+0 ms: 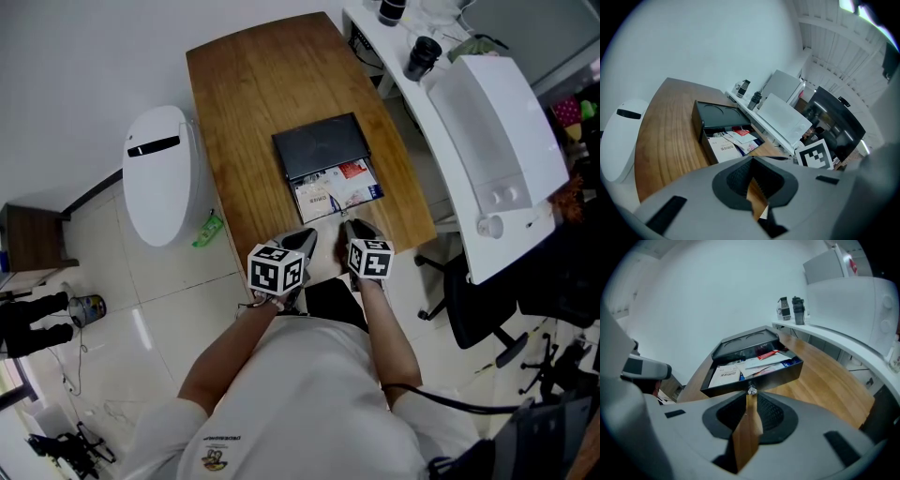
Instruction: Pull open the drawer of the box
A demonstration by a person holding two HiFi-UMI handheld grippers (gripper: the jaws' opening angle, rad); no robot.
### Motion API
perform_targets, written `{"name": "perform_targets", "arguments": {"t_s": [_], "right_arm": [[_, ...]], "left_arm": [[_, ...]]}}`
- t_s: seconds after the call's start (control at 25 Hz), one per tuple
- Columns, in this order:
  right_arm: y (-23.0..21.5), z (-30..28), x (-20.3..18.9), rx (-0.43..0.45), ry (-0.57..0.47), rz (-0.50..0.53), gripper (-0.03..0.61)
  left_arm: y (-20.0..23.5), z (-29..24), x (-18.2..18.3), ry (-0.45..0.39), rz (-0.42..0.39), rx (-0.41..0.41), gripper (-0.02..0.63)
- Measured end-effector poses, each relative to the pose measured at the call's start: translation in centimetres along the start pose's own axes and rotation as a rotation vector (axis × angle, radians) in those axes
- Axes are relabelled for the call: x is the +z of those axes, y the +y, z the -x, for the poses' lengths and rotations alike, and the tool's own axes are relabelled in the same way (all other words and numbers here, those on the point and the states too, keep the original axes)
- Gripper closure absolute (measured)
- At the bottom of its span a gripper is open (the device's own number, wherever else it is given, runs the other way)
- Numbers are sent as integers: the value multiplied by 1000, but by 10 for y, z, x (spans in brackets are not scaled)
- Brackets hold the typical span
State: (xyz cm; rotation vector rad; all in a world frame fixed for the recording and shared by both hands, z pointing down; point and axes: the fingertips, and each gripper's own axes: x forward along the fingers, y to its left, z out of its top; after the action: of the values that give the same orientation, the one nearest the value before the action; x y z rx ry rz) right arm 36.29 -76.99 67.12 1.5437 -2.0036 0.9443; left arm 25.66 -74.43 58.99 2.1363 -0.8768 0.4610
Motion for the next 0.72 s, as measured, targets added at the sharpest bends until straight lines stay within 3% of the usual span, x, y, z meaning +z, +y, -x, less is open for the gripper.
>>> {"name": "perform_targets", "arguments": {"t_s": [0.16, 0.36, 0.72], "right_arm": [[9, 19, -1, -9, -36, 3, 517], [25, 43, -6, -31, -79, -2, 588], [61, 83, -30, -41, -114, -2, 589]], "left_arm": [[-6, 11, -7, -14, -10, -10, 611], [-12, 33, -16, -37, -22, -25, 611], [-25, 68, -34, -79, -38, -72, 611]]}}
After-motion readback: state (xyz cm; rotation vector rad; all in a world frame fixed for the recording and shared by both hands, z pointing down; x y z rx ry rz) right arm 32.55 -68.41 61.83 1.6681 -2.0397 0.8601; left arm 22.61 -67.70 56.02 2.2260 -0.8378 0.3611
